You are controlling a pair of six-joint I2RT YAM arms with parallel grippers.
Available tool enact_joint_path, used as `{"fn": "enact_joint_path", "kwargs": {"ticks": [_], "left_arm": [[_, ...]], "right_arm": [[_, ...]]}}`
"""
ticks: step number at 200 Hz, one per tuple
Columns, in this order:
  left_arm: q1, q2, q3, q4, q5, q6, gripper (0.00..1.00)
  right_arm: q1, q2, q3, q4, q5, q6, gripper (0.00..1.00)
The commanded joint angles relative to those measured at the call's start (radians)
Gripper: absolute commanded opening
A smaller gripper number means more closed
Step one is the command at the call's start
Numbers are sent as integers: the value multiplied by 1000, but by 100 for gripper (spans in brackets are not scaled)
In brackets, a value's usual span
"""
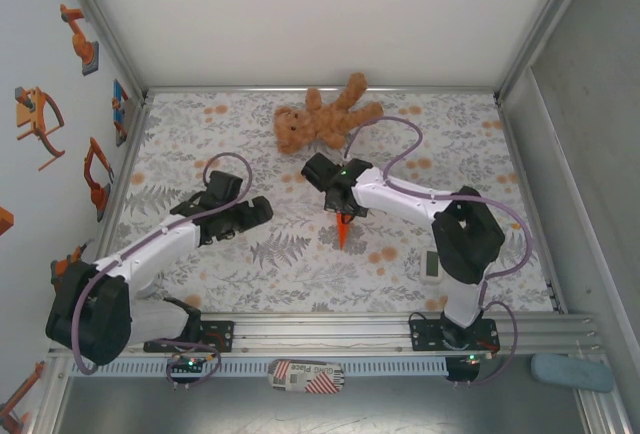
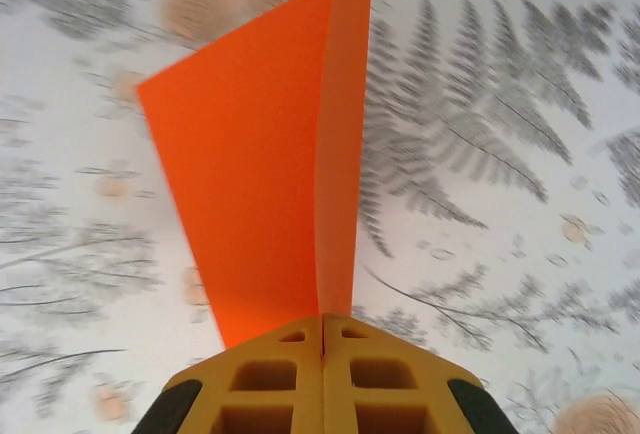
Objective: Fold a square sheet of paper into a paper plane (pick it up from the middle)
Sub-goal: Turn over a paper plane at the center of the table.
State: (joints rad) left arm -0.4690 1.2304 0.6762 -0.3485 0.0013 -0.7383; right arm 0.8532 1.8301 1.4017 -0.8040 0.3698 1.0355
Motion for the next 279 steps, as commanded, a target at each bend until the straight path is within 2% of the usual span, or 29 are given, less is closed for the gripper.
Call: {"fn": "enact_joint_path", "kwargs": {"ticks": [1,37,64,91,111,144,174,226,247,279], "left_arm": [[43,-56,-21,-26,32,0,96],[117,-130,-52,-30,46,-48,96],[130,-155,-53,-22,77,-58,96],[131,-154,-58,17,129,-75,97],[128,-141,-72,78,186,-93,100],[120,-84,-78,162,255,-127,91],[82,-28,-68,211,269,-146,88],[-6,104,-19,271,272,-155,77],[-24,159,-2,307,292,-163,75],[-42,228,49,320,313,-163,67]], "right_arm": [[-2,-56,35,141,-92,-190,0],[-22,-57,-23,421,-372,-290,0],[-52,-32,-125,659,-557,-266,0],[-79,6,-205,831,-669,-220,0],[-93,19,-266,927,-708,-193,0],[-129,29,-377,1070,-757,-137,0],[-150,29,-450,1142,-772,-117,0],[-180,37,-519,1183,-755,-102,0],[-186,46,-527,1187,-762,-101,1],[-190,47,-531,1195,-768,-100,1]]}}
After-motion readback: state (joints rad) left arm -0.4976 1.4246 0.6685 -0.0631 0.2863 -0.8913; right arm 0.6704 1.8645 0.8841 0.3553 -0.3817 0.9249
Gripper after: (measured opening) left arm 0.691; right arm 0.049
